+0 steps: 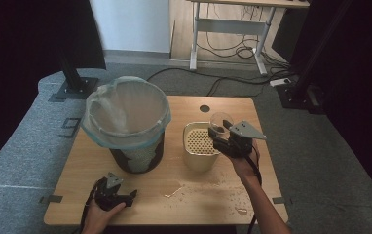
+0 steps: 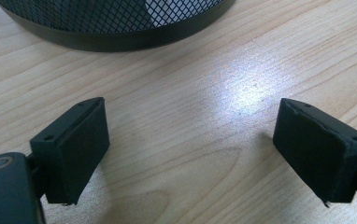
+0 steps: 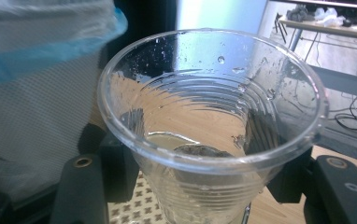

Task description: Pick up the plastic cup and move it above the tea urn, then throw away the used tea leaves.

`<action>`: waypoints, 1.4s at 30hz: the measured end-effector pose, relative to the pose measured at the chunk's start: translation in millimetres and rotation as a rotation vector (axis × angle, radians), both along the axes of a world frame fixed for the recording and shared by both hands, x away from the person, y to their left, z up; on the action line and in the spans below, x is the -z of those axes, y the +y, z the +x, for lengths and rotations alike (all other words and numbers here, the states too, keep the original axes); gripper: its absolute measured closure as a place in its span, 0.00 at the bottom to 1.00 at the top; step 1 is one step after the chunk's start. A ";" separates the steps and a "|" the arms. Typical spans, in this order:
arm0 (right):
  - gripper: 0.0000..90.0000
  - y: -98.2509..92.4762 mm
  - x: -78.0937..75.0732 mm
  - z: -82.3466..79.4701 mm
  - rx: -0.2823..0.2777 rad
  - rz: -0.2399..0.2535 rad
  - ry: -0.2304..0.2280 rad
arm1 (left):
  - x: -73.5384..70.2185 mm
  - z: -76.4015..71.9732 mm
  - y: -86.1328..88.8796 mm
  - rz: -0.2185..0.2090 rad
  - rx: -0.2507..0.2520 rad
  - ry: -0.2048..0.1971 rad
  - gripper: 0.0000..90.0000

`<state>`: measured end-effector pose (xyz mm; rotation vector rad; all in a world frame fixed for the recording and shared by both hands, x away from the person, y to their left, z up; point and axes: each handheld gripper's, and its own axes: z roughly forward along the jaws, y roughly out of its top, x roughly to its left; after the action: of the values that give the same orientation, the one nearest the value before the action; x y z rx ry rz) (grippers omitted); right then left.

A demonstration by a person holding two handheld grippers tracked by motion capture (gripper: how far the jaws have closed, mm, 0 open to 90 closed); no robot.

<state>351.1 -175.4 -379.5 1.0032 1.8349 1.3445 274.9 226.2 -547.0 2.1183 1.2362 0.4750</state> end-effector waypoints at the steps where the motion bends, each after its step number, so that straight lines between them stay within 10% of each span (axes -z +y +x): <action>1: 0.43 0.7 0.9 3.9 0.006 -0.004 0.005 | 0.1 0.0 0.0 -0.001 0.000 -0.001 0.12; 19: 0.43 -1.2 8.1 32.9 0.070 -0.055 0.029 | 0.1 -0.3 0.0 -0.002 -0.001 -0.001 0.12; 30: 0.43 0.7 -7.6 38.1 0.114 -0.268 -0.036 | 0.2 0.0 -0.2 -0.002 -0.001 -0.001 0.11; 42: 0.43 12.8 -7.7 47.6 0.123 -0.646 -0.113 | 0.1 0.0 -0.2 -0.003 -0.001 -0.001 0.11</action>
<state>398.7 -162.6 -371.8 0.6607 1.8945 0.6404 275.0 226.0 -547.2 2.1152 1.2370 0.4741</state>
